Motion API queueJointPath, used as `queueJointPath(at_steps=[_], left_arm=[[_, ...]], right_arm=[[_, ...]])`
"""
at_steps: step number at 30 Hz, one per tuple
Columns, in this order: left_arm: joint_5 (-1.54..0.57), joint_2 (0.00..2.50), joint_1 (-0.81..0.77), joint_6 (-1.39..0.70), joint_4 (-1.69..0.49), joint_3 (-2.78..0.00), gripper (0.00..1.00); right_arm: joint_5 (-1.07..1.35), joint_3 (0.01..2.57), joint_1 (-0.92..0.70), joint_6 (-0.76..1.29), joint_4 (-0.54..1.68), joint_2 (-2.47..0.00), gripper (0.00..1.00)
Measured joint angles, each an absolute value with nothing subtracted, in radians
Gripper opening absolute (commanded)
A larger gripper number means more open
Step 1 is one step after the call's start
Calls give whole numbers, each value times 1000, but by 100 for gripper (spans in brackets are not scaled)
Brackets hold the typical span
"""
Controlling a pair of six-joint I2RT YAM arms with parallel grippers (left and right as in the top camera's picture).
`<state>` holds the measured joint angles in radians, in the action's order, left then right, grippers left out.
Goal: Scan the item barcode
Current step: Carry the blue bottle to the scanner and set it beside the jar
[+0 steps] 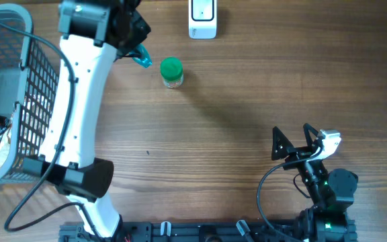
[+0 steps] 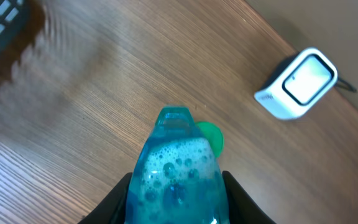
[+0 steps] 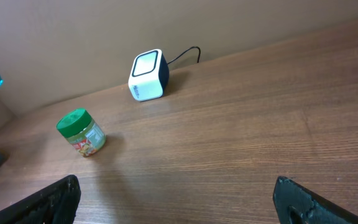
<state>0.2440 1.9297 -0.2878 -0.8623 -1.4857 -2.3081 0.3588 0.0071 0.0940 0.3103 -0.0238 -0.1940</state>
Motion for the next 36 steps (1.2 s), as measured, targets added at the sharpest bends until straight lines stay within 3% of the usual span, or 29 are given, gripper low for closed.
queueJointPath(at_steps=[15, 17, 36], left_arm=[[403, 2165, -313, -1375, -1515, -2308, 25], [419, 2178, -313, -1429, -1515, -2308, 31], [318, 2349, -266, -1600, -1466, -2308, 35]], right_arm=[[358, 7, 94, 310, -24, -255, 100], [358, 7, 94, 310, -24, -255, 100], [357, 7, 94, 310, -24, -257, 100]])
